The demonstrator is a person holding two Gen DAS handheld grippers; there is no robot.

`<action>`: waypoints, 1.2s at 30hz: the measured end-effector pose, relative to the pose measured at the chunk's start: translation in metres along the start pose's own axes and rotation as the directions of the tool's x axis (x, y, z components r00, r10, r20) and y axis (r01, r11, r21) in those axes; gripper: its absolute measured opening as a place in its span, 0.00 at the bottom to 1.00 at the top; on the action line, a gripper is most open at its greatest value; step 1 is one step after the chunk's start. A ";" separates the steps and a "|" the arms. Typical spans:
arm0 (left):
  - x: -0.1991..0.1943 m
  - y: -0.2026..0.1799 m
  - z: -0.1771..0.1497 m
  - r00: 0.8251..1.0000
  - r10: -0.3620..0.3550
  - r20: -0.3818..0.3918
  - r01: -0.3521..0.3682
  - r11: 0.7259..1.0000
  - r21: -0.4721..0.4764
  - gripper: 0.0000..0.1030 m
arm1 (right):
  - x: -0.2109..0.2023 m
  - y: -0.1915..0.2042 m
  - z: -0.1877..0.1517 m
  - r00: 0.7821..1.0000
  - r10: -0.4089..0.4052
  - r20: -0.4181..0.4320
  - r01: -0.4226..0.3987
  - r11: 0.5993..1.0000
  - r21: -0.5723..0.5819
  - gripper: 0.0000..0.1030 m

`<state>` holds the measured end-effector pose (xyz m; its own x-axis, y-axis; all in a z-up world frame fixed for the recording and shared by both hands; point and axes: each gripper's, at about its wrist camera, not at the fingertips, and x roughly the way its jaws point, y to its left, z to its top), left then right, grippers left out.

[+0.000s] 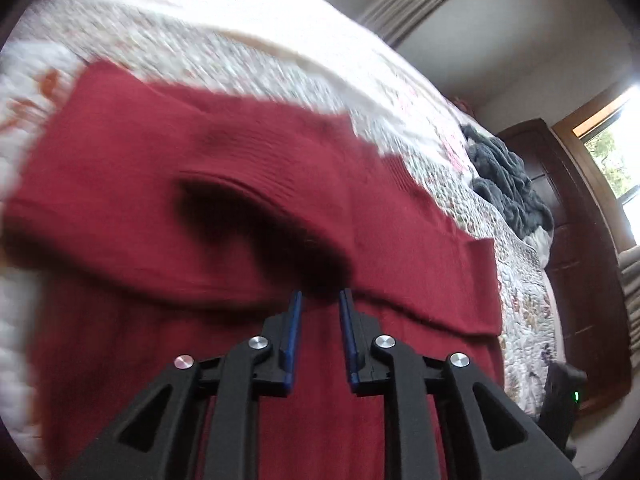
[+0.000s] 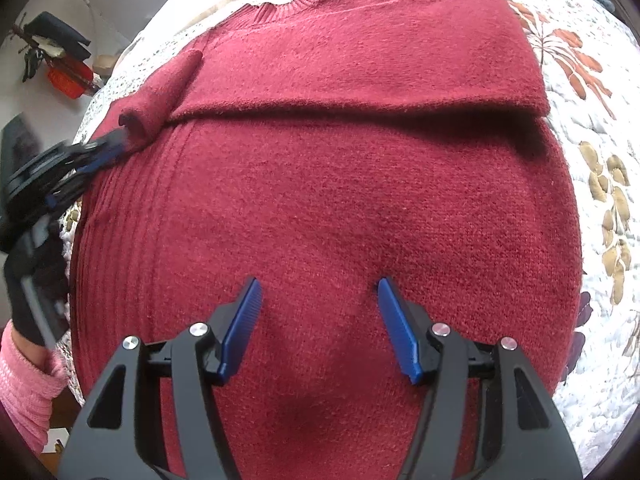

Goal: Fold small clothes

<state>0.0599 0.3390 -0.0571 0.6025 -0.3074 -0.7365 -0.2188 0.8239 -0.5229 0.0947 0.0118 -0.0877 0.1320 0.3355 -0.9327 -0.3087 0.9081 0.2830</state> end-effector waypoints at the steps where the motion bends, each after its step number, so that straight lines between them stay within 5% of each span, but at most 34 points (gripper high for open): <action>1: -0.018 0.009 0.005 0.999 0.023 0.042 -0.022 1.000 -0.001 0.18 | 0.001 0.002 0.001 1.000 -0.004 -0.002 0.004 1.000 -0.002 0.60; 5: -0.041 0.042 0.036 0.987 0.138 0.086 -0.135 0.990 -0.040 0.18 | 0.004 0.009 0.007 1.000 -0.030 -0.010 0.030 1.000 -0.008 0.62; 10: -0.016 0.079 0.050 0.963 0.267 -0.018 -0.268 0.963 -0.036 0.15 | -0.001 0.018 0.022 0.999 -0.032 -0.009 0.032 0.999 -0.003 0.62; 19: -0.013 0.092 0.049 0.971 0.235 -0.033 -0.236 0.971 -0.023 0.14 | 0.009 0.079 0.112 0.994 0.108 -0.029 -0.109 0.994 -0.002 0.62; 24: -0.039 0.080 0.055 0.973 0.229 0.031 -0.229 0.973 -0.012 0.25 | 0.039 0.119 0.169 0.987 0.145 -0.071 -0.146 0.989 -0.001 0.61; 29: -0.060 0.081 0.056 0.970 0.236 0.063 -0.237 0.971 0.020 0.26 | 0.078 0.133 0.194 0.968 0.210 -0.137 -0.201 0.976 0.079 0.59; 32: -0.065 0.083 0.056 0.966 0.248 0.072 -0.251 0.968 0.032 0.26 | 0.100 0.137 0.198 0.945 0.266 -0.189 -0.246 0.962 0.122 0.34; 36: -0.065 0.083 0.055 0.965 0.252 0.071 -0.255 0.966 0.034 0.26 | 0.092 0.138 0.195 0.943 0.286 -0.169 -0.275 0.958 0.088 0.12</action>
<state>0.0444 0.4538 -0.0288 0.5806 -0.0553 -0.8123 -0.3386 0.8909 -0.3027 0.2484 0.2170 -0.0912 -0.1233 0.5337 -0.8366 -0.2489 0.7995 0.5467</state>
